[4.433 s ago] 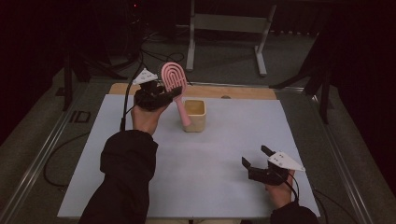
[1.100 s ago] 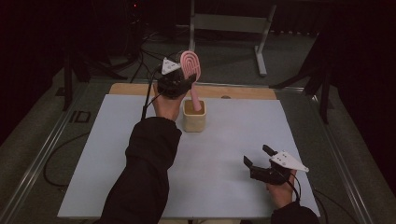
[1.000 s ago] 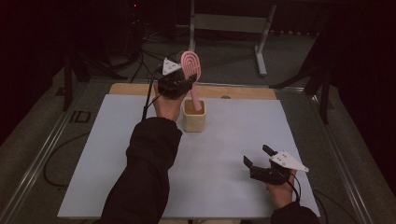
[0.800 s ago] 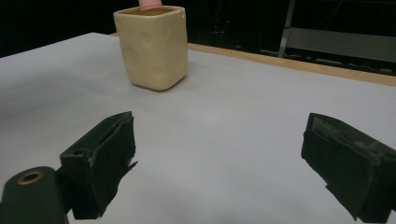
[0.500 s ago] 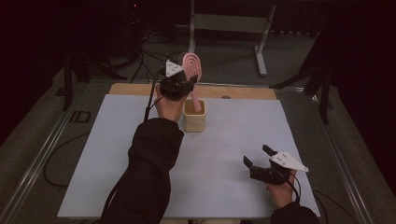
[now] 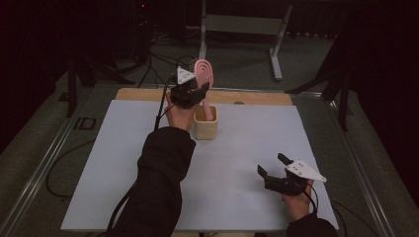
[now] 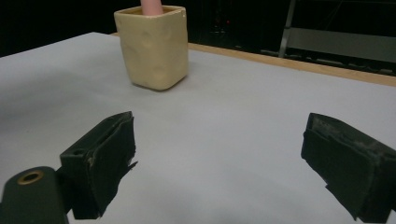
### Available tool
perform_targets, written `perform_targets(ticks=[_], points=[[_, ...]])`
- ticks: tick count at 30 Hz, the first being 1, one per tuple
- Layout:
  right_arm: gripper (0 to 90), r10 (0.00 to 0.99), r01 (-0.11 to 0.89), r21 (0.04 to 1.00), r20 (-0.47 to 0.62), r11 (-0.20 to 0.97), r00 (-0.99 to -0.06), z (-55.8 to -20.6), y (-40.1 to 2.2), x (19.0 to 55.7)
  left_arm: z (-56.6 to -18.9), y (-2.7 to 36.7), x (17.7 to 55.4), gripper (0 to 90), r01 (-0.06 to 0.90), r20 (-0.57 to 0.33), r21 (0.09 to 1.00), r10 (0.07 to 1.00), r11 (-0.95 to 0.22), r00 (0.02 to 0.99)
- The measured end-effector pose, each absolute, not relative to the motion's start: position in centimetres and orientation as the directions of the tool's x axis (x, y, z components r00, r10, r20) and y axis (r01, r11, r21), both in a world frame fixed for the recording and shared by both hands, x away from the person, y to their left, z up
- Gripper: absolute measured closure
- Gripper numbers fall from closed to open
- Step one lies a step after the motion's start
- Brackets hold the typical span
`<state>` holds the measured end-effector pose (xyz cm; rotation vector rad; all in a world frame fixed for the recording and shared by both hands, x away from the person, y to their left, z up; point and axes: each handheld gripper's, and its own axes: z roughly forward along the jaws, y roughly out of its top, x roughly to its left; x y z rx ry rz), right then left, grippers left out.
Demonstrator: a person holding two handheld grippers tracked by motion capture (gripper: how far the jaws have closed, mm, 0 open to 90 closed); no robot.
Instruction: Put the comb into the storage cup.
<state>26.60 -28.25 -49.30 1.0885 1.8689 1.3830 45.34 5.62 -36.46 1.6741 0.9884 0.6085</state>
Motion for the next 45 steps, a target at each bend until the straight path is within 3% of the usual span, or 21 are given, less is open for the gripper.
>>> perform_targets(ticks=[45], points=[[9.6,0.859,0.278,0.950,0.024,0.139,-0.512,-49.4,-28.2,26.6,-38.8,5.2,45.7,64.2,0.357,-0.104,0.928,0.846,-0.107,0.523]])
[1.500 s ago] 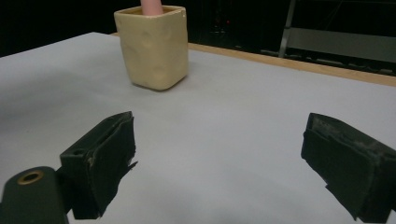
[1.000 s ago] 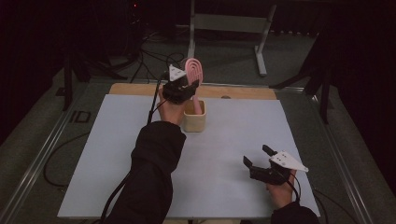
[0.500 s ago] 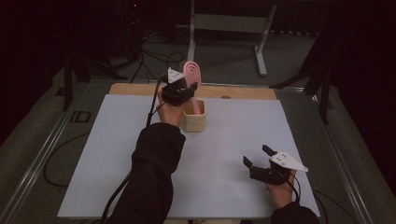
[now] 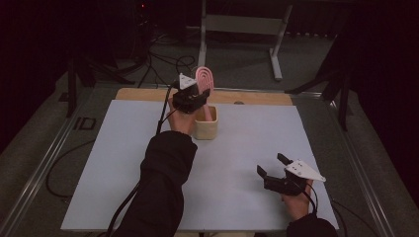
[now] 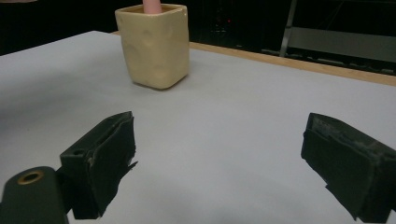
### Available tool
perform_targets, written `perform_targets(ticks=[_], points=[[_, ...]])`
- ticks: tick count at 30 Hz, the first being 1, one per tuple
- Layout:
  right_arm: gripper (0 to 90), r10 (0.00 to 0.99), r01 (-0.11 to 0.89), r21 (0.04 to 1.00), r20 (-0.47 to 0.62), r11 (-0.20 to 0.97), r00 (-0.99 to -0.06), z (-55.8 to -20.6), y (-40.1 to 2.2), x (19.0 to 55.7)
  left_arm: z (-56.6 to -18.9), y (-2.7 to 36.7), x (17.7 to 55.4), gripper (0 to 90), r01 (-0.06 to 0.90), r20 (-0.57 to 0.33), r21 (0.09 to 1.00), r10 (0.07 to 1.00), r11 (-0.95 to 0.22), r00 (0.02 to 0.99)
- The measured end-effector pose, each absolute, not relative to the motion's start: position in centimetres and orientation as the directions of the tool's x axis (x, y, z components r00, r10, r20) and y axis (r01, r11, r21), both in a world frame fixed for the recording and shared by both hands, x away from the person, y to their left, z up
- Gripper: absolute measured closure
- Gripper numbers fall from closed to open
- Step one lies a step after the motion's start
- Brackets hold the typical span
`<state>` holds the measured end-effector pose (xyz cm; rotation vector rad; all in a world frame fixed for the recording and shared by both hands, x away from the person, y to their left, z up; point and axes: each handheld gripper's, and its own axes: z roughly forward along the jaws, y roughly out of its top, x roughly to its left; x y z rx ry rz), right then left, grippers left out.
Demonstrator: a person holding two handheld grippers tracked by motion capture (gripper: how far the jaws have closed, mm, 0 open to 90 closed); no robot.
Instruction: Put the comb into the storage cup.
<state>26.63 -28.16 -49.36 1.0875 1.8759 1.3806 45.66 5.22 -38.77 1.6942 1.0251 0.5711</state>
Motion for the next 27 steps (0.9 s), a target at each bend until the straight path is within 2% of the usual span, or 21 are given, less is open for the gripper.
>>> perform_targets(ticks=[27], points=[[9.6,0.858,0.280,0.950,0.023,0.142,-0.512,-49.37,-28.15,26.64,-39.79,4.55,45.52,64.2,0.376,-0.116,0.920,0.838,-0.112,0.533]])
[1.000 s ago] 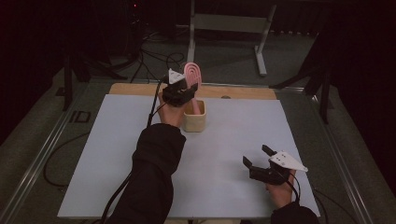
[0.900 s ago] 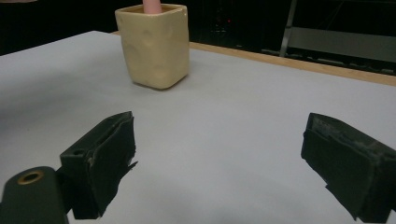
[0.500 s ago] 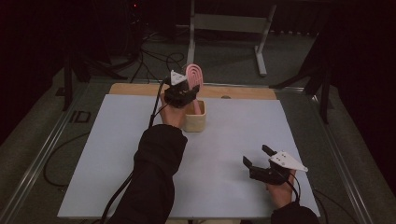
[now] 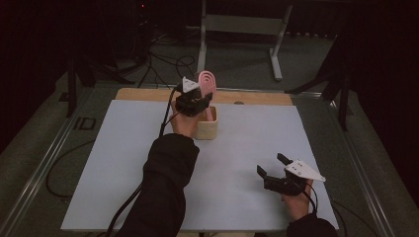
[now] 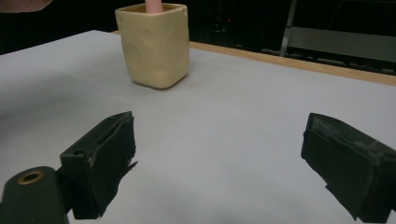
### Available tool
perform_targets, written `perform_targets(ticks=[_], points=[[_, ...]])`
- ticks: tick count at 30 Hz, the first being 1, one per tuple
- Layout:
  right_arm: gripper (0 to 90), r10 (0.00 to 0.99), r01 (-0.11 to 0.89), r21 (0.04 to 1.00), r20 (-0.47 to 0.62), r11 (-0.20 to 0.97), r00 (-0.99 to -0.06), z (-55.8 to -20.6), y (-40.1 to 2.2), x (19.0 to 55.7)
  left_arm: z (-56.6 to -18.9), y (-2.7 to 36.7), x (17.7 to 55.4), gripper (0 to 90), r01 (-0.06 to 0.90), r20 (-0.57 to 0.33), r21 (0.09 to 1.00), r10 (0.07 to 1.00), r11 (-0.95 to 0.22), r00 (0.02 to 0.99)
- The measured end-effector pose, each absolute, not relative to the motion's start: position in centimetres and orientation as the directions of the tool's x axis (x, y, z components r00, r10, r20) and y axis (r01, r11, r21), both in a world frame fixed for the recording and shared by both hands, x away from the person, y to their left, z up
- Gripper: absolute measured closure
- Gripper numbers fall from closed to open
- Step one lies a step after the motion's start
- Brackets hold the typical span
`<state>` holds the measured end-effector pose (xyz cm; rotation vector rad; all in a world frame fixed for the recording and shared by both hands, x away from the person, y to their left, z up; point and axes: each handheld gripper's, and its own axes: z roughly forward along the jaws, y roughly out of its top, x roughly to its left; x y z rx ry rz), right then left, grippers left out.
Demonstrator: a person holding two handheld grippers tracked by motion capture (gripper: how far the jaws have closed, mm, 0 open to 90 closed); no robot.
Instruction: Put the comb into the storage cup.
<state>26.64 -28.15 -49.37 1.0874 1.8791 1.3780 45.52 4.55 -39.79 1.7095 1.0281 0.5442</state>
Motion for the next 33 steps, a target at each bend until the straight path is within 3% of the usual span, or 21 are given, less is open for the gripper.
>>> perform_targets(ticks=[33], points=[[9.7,0.859,0.286,0.947,0.021,0.147,-0.512,-49.4,-28.1,26.7,-41.3,4.6,45.5,64.2,0.404,-0.146,0.910,0.838,-0.095,0.526]])
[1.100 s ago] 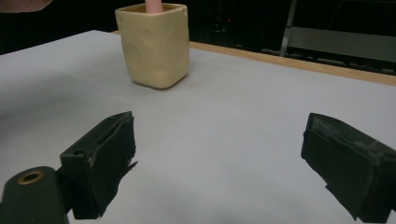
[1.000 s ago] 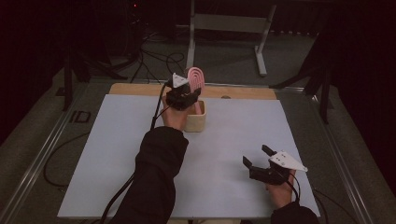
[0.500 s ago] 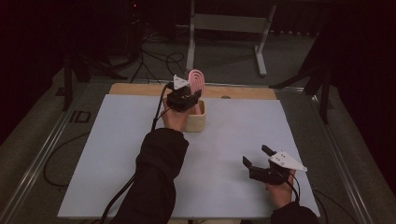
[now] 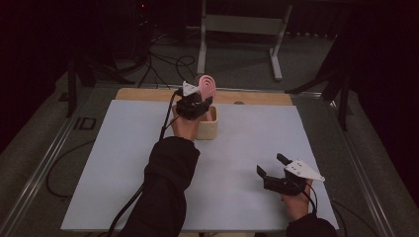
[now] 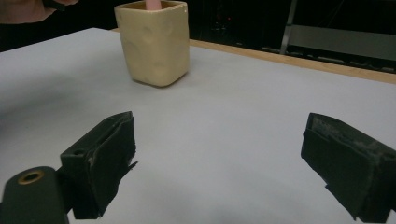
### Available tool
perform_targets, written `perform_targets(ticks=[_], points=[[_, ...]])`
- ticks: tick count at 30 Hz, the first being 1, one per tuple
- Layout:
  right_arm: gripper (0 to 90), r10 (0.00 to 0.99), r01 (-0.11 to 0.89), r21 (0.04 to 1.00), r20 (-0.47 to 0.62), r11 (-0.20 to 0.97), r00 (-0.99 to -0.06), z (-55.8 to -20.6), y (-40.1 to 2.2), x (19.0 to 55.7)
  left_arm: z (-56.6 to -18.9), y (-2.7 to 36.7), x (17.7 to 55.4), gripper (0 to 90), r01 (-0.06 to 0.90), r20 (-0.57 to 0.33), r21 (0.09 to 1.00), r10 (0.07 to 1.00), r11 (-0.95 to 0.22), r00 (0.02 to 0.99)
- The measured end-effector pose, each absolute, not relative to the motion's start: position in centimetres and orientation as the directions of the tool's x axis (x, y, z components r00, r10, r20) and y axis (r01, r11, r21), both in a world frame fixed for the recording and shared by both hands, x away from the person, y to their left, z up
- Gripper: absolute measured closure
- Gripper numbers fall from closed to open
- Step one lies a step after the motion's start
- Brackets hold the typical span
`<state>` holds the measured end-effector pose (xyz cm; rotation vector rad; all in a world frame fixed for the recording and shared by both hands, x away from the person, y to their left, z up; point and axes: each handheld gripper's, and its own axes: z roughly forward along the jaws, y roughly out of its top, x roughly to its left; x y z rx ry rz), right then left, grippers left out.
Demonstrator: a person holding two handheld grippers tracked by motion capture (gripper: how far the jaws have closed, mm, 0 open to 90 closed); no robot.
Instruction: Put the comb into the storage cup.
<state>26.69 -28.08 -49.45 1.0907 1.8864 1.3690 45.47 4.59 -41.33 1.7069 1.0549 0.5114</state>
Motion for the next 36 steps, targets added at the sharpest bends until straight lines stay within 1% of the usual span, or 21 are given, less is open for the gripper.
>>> perform_targets(ticks=[12,36], points=[[9.8,0.859,0.285,0.946,0.017,0.152,-0.512,-49.5,-28.1,26.7,-42.5,4.9,45.4,64.2,0.428,-0.167,0.900,0.840,-0.084,0.516],[9.8,0.861,0.293,0.944,0.019,0.152,-0.509,-49.5,-28.0,26.8,-43.5,4.6,45.2,64.1,0.442,-0.171,0.891,0.830,-0.099,0.531]])
